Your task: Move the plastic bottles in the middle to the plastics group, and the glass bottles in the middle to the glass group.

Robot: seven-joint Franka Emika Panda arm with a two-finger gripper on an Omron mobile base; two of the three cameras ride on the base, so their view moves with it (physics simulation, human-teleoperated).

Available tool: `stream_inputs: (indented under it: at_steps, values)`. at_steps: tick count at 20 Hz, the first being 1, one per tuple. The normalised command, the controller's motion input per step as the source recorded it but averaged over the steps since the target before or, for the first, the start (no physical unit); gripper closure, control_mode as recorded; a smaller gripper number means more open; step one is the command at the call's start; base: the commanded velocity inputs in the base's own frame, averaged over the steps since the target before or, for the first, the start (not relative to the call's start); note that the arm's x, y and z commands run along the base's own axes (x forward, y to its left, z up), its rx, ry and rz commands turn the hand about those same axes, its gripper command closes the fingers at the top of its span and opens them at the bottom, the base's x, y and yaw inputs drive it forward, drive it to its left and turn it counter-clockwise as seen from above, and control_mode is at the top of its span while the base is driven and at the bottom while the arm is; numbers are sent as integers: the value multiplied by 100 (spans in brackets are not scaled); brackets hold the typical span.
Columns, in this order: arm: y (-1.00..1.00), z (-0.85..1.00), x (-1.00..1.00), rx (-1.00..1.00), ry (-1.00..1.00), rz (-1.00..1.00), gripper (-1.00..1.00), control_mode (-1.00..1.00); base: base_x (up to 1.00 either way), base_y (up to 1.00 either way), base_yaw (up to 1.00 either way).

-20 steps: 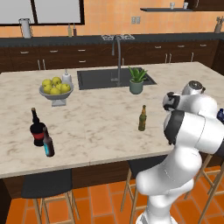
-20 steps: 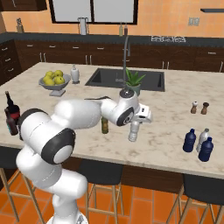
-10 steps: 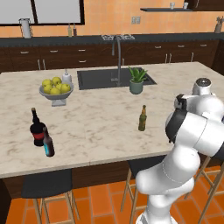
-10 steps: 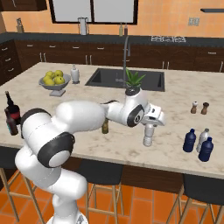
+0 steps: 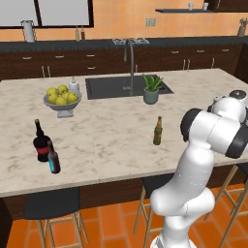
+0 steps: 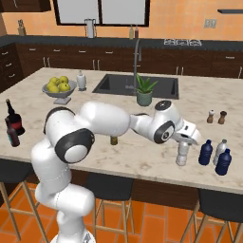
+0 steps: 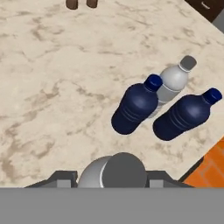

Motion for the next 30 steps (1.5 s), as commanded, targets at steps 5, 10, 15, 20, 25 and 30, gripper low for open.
stream_inputs:
  at_steps: [5,10,15,20,25,30]
  values:
    - [-82,-16,5,0,0,-11,100,-100,0,0,0]
    - [-56,-30,7,0,0,-3,100,-100,0,0,0]
    - [-36,-26,16,0,-5,-1,100,-100,0,0,0]
    - [-16,-27,12,0,-14,-1,100,-100,0,0,0]
    - [10,-42,-4,0,-9,-8,100,-100,0,0,0]
    - [39,-44,2,-1,0,-9,100,-100,0,0,0]
